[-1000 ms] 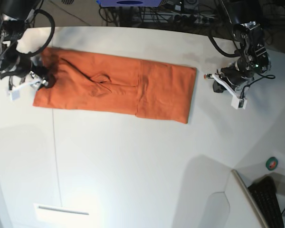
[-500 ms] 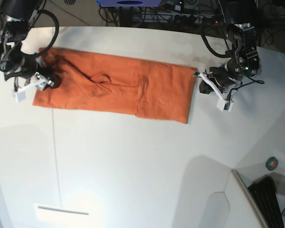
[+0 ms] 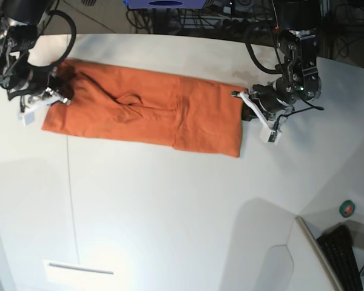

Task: Layout the t-shirt on the table in an organized manner, then fold the t-shirt properly
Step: 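Grasp both ends of the orange strip, one with each gripper, then lift the strip end with the right gripper and fold it toward the left gripper, then open the left gripper and move it away from the shirt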

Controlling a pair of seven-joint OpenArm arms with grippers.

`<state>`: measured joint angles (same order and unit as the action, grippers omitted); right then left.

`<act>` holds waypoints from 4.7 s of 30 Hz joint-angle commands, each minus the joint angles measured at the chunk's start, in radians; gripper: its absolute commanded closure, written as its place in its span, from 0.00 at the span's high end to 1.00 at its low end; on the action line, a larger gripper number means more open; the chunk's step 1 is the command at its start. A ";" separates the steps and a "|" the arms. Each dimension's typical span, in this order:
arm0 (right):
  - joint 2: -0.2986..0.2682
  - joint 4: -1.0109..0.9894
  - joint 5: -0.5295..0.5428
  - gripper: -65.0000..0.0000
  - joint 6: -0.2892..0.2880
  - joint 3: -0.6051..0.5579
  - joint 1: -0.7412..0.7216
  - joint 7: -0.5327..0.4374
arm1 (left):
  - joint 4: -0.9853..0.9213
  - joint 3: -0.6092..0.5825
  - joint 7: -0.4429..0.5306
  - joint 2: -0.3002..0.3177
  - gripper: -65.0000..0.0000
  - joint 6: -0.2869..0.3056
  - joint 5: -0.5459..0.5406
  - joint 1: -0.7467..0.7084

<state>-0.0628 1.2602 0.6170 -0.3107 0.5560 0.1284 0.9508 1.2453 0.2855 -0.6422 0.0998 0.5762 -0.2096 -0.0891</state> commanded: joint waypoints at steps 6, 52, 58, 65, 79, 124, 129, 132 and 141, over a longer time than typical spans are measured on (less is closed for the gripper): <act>-0.032 0.022 -0.036 0.00 0.002 -0.001 -0.025 0.001 | 0.009 -0.081 -0.009 0.002 0.00 0.000 0.008 0.004; 0.200 0.534 -0.730 0.00 0.129 -0.703 -0.040 0.113 | -0.074 -0.197 -0.014 -0.065 0.00 0.000 0.008 0.108; 0.203 0.505 -0.714 0.00 0.130 -0.773 -0.066 0.113 | -0.074 -0.197 -0.014 -0.065 0.00 0.000 0.008 0.108; 0.203 0.499 -0.489 0.00 0.230 -0.788 -0.089 0.116 | -0.074 -0.197 -0.014 -0.067 0.00 0.000 0.008 0.108; 0.202 0.376 -0.279 0.00 0.278 -0.790 -0.109 0.050 | -0.072 -0.197 -0.014 -0.067 0.00 0.000 0.008 0.102; 0.203 0.209 -0.274 0.00 0.457 -0.956 -0.181 -0.146 | 0.018 -0.197 -0.057 -0.025 0.00 0.000 0.006 0.082; 0.203 0.214 -0.274 0.00 0.457 -0.956 -0.166 -0.143 | 0.023 -0.188 -0.057 -0.025 0.00 0.000 0.006 0.082; 0.203 0.210 -0.274 0.00 0.457 -0.956 -0.164 -0.146 | 0.029 -0.185 -0.058 -0.016 0.00 0.000 0.002 0.082; 0.203 0.210 -0.274 0.00 0.457 -0.957 -0.160 -0.141 | 0.130 0.067 -0.104 0.056 0.00 0.003 -0.003 -0.018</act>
<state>0.1303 1.4540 0.3370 0.1471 -0.3977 -0.0158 0.8230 1.3605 0.3519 -0.7639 0.1471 0.5770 -0.2024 -0.1169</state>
